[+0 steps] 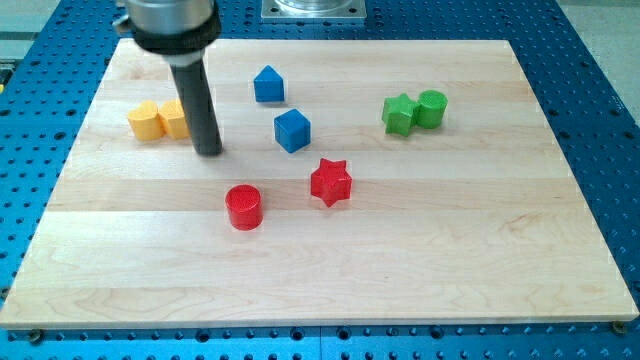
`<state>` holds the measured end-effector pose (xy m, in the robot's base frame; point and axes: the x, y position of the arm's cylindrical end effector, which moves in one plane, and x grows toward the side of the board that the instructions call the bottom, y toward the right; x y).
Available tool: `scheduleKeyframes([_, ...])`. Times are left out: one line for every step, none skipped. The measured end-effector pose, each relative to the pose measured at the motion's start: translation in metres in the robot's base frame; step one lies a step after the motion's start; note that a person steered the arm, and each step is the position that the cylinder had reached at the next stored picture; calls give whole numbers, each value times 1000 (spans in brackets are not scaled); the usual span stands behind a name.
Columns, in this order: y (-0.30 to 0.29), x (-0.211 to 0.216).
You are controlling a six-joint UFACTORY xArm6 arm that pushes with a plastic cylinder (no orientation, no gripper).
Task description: Push the cube into the triangle
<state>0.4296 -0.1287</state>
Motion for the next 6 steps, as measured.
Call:
scheduleKeyframes([40,15])
scheduleKeyframes([90,17])
scheduleKeyframes([119,0])
scheduleKeyframes([113,-48])
scheduleKeyframes([91,-52])
scheduleKeyframes([79,-42])
